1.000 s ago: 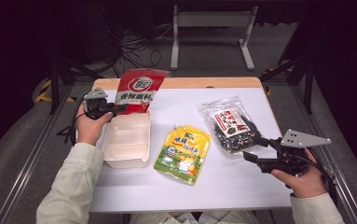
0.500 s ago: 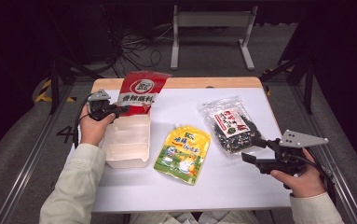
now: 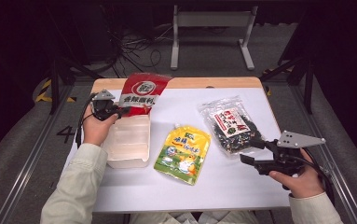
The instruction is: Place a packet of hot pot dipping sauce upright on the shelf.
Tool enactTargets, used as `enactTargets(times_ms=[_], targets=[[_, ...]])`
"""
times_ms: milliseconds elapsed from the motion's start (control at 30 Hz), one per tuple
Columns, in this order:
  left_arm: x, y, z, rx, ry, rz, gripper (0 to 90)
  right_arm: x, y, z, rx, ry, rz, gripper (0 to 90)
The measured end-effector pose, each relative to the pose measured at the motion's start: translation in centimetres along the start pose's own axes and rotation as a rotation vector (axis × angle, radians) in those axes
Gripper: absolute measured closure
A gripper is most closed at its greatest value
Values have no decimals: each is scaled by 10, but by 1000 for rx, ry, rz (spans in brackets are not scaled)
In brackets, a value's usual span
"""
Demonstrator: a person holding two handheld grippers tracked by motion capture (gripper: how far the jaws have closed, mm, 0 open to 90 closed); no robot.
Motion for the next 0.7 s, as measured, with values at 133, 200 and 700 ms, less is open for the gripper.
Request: enactTargets(times_ms=[133,200,700], targets=[[-3,-2,3,-31,14,28,626,0,1,0,4,0,-5,305],[-4,-3,5,-40,23,26,612,1,1,0,5,-1,-7,304],[-1,-20,22,-145,10,5,838,4,0,-5,-7,-9,-18,302]])
Point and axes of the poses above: each handheld gripper's, and its own axes: z roughly backward along the jaws, x roughly out of its underside, y roughly to its right, the point moved 10 cm from there along -z, roughly forward along the jaws, and after that the axes turned 2 degrees about x, right-handed, at the moved point
